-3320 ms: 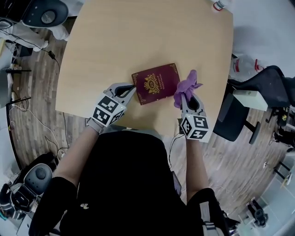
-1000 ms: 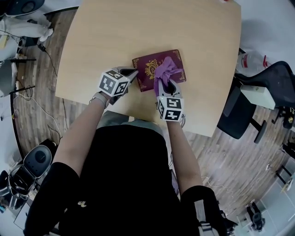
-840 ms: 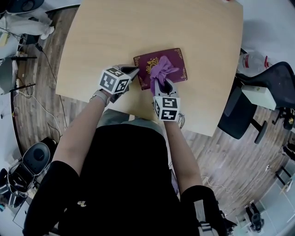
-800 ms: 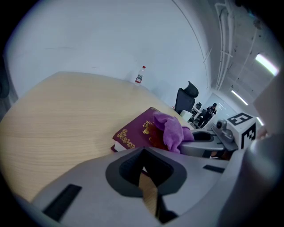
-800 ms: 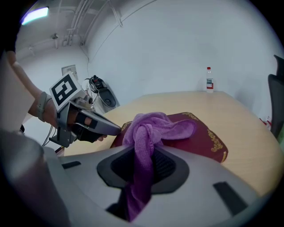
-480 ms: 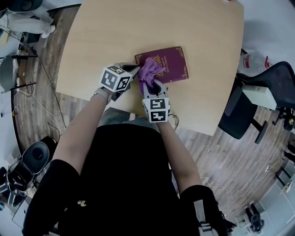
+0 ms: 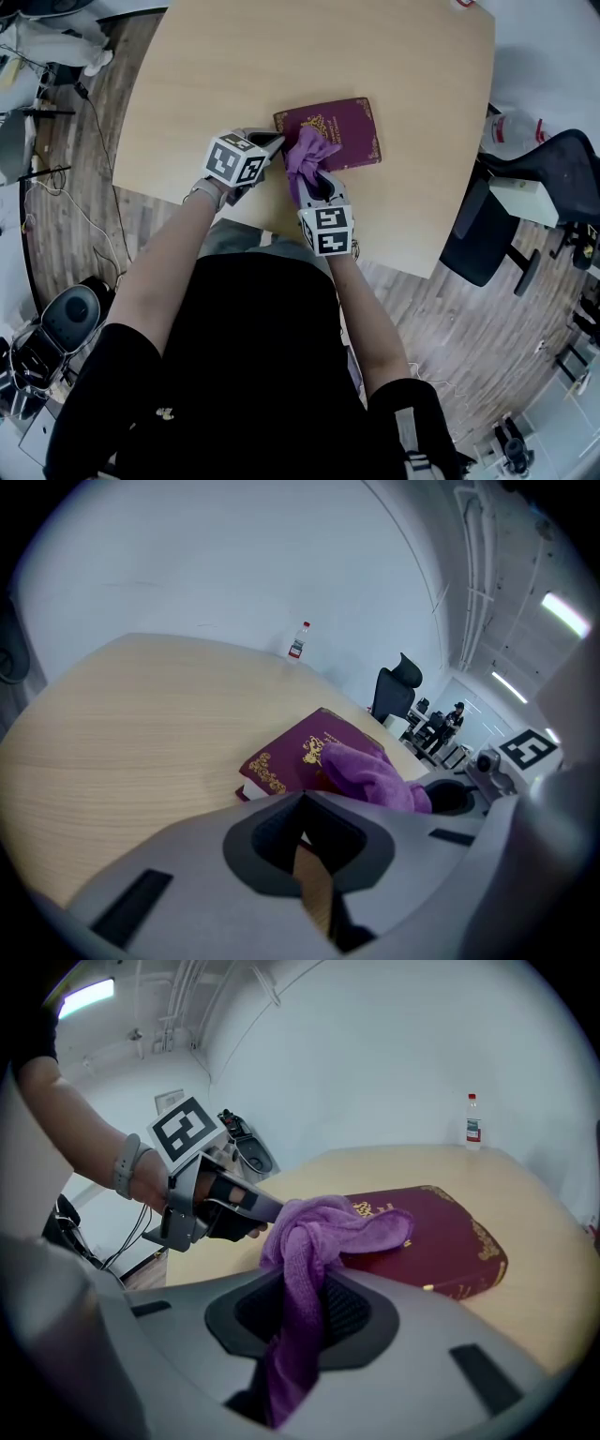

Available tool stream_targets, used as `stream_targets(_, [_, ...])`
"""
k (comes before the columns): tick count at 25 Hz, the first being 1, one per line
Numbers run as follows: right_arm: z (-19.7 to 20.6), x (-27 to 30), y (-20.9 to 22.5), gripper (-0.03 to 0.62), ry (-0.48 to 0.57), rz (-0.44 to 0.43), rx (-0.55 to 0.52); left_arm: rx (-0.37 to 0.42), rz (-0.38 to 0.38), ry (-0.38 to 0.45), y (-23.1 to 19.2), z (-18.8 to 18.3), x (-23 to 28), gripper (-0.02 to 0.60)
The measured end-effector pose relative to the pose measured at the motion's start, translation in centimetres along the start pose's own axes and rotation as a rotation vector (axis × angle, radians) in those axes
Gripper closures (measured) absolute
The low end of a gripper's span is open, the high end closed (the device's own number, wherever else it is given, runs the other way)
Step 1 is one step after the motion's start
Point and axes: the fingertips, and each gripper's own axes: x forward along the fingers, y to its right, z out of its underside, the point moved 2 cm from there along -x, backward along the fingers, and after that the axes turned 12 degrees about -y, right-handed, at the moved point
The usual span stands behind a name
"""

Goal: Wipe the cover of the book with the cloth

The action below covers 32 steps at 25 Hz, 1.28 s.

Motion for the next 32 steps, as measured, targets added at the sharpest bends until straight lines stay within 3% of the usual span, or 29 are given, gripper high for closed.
stream_targets(18, [0.7,-5.1,14.6,0.499,0.028,0.198,0.249,0.008,-0.011,0.004,0.0,0.1,-0.1,0.561])
stream_targets(32, [-3.1,-3.8,18.2,0.499,-0.051,0.237,0.246,0.01,0.0,0.004,0.1,0.2,0.1,0.561])
